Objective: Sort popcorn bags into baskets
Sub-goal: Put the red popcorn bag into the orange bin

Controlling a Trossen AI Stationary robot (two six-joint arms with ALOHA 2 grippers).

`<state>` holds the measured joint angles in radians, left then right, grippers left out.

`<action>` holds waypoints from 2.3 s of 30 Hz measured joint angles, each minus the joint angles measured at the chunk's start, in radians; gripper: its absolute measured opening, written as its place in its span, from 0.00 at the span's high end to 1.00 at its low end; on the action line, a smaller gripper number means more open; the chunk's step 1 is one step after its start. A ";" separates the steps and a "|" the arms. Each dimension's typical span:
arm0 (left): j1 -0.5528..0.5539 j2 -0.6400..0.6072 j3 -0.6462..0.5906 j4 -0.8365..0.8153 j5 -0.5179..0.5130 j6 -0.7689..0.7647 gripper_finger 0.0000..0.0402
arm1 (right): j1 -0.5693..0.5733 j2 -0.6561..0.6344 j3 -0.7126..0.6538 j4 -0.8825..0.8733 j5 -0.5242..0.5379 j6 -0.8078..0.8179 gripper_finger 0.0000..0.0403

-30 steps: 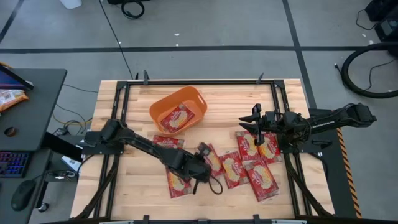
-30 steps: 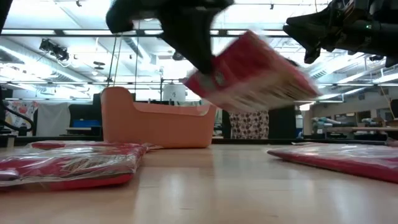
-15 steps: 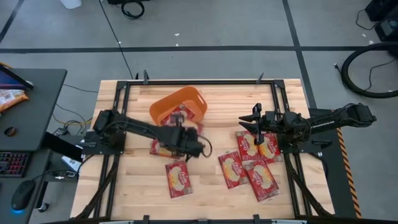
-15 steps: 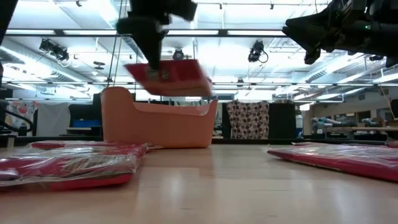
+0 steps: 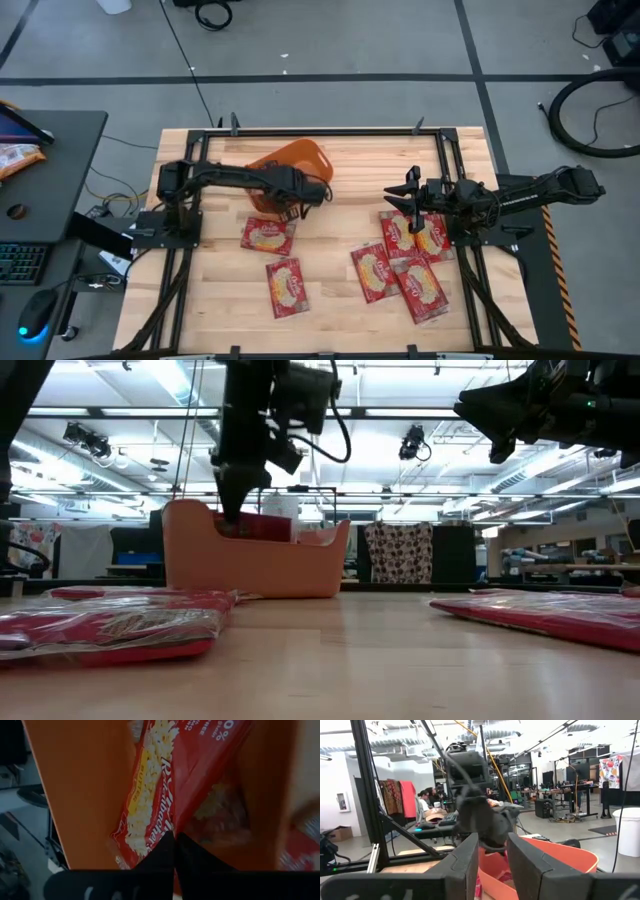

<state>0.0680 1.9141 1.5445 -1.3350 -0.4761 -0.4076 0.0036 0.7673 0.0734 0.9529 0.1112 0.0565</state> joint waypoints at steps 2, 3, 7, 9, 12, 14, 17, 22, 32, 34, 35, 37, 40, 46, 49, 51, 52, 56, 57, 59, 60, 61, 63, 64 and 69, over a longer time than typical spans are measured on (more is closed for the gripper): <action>0.026 0.000 -0.003 0.027 0.005 0.005 0.98 | 0.000 0.000 0.000 0.000 0.000 0.000 0.73; 0.038 0.000 -0.003 0.039 0.008 0.008 0.98 | 0.000 0.000 0.000 0.000 0.000 0.000 0.73; 0.079 0.000 -0.003 0.060 0.009 -0.012 0.96 | 0.000 0.000 0.000 -0.004 0.000 0.000 0.73; 0.089 0.000 -0.003 0.061 0.006 -0.014 0.92 | 0.000 0.000 0.000 -0.005 0.000 0.000 0.73; 0.089 0.000 -0.003 0.072 0.006 -0.011 0.84 | 0.000 0.000 0.000 -0.006 0.000 0.000 0.73; 0.078 0.000 -0.003 0.085 0.015 0.011 0.79 | 0.000 0.000 0.000 -0.006 0.000 0.000 0.73; 0.044 0.000 0.001 0.131 0.034 0.080 0.73 | 0.000 0.000 0.000 -0.006 0.000 -0.004 0.73; -0.077 0.000 0.021 0.249 -0.010 0.314 0.69 | 0.000 0.000 0.000 -0.006 0.000 -0.005 0.73; -0.342 0.000 -0.032 0.353 0.176 0.542 0.68 | 0.000 0.000 0.000 -0.009 0.000 -0.001 0.73; -0.387 0.000 -0.063 0.326 0.183 0.515 0.68 | 0.000 0.000 0.000 -0.009 0.000 -0.001 0.73; -0.407 0.000 -0.084 0.312 0.182 0.493 0.68 | 0.000 0.000 0.000 -0.009 0.000 -0.001 0.73; -0.448 0.001 -0.125 0.288 0.176 0.441 0.68 | 0.000 0.000 0.000 -0.009 0.000 -0.001 0.73; -0.504 0.001 -0.169 0.250 0.156 0.353 0.68 | 0.000 0.000 0.000 -0.009 0.000 -0.001 0.73; -0.571 0.001 -0.254 0.231 0.124 0.158 0.68 | 0.000 0.000 0.000 -0.006 0.000 0.000 0.73; -0.587 0.001 -0.299 0.222 0.085 0.090 0.66 | 0.000 0.000 0.000 -0.006 0.000 0.000 0.73; -0.591 0.001 -0.322 0.218 0.057 0.056 0.64 | 0.000 0.000 0.000 -0.006 0.000 0.000 0.73; -0.591 0.001 -0.333 0.218 0.045 0.044 0.62 | 0.000 0.000 0.000 -0.006 0.000 0.000 0.73; -0.591 0.001 -0.368 0.223 0.028 0.026 0.57 | 0.000 0.000 0.000 -0.006 0.002 0.000 0.73; -0.591 0.001 -0.378 0.230 0.028 0.026 0.57 | 0.000 0.000 0.000 -0.006 0.002 0.000 0.73; -0.592 0.001 -0.397 0.254 0.028 0.025 0.56 | 0.000 0.000 0.000 -0.006 0.003 0.000 0.73; -0.592 0.001 -0.408 0.271 0.028 0.025 0.56 | 0.000 0.000 0.000 -0.005 0.003 0.000 0.73; -0.592 0.001 -0.418 0.285 0.028 0.025 0.56 | 0.000 0.000 0.000 -0.005 0.003 0.000 0.73; -0.593 0.001 -0.438 0.318 0.023 0.025 0.56 | 0.000 0.000 0.000 -0.006 0.003 0.000 0.73; -0.592 -0.001 -0.448 0.329 0.015 0.024 0.56 | 0.000 0.000 0.000 -0.005 0.003 0.000 0.73; -0.592 -0.002 -0.472 0.342 -0.018 -0.013 0.66 | 0.000 0.000 0.000 -0.006 0.003 0.000 0.73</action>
<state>-0.5240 1.9122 1.0721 -0.9928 -0.4938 -0.4203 0.0032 0.7677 0.0734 0.9474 0.1143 0.0563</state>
